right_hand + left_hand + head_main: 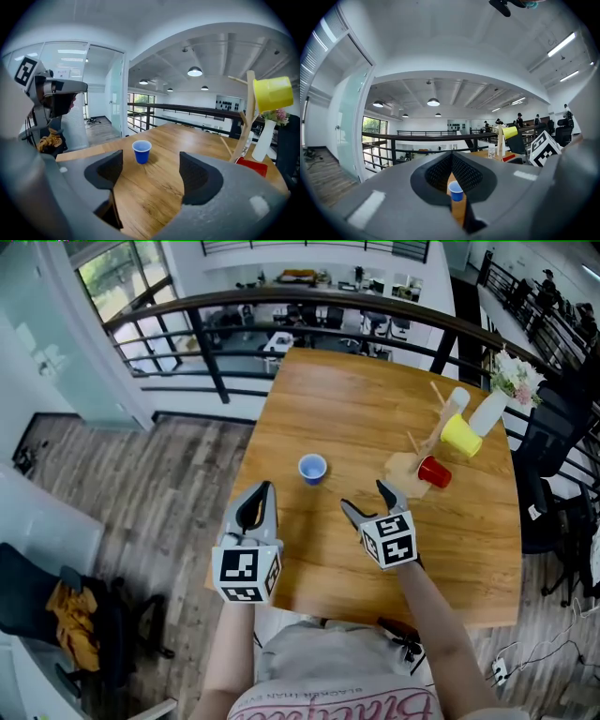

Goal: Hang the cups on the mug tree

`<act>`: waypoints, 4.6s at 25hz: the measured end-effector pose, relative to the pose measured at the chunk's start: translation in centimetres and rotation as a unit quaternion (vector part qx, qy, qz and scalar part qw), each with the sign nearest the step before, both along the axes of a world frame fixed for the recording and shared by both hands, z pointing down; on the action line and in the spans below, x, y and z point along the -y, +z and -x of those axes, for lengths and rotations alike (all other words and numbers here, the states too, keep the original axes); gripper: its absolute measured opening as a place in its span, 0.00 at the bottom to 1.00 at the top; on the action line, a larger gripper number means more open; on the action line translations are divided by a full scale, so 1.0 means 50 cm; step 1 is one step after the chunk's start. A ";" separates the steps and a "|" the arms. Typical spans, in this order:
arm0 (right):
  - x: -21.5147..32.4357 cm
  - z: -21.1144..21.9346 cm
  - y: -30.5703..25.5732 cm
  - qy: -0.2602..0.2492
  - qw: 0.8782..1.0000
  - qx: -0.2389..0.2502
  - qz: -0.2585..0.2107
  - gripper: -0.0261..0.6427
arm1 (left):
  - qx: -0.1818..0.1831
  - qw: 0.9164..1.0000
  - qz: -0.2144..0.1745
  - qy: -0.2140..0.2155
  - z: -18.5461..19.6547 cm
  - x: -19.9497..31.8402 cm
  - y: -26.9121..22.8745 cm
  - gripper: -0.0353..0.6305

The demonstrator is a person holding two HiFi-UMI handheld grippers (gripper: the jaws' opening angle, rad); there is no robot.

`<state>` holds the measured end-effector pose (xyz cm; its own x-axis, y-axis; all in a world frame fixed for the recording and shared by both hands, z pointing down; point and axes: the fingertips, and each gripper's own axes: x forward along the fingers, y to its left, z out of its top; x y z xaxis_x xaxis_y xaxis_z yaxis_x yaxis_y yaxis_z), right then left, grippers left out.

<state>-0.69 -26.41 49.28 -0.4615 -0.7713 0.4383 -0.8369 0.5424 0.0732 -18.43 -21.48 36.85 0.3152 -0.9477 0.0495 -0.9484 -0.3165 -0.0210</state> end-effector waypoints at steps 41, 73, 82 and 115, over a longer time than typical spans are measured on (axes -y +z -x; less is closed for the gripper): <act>0.194 0.206 0.259 -0.045 0.996 -0.024 0.067 0.51 | 0.023 0.996 0.077 -0.041 0.123 -0.005 0.133 0.07; 0.029 0.166 0.076 -0.097 0.995 0.020 0.010 0.39 | -0.029 0.998 0.049 -0.001 0.025 0.015 0.108 0.07; -0.003 0.080 0.022 -0.098 0.992 0.070 0.024 0.39 | -0.029 0.999 0.044 0.006 -0.064 -0.002 0.085 0.07; 0.086 -0.168 -0.088 -0.022 0.930 0.331 0.158 0.39 | 0.005 1.000 0.002 -0.016 -0.225 -0.020 -0.012 0.07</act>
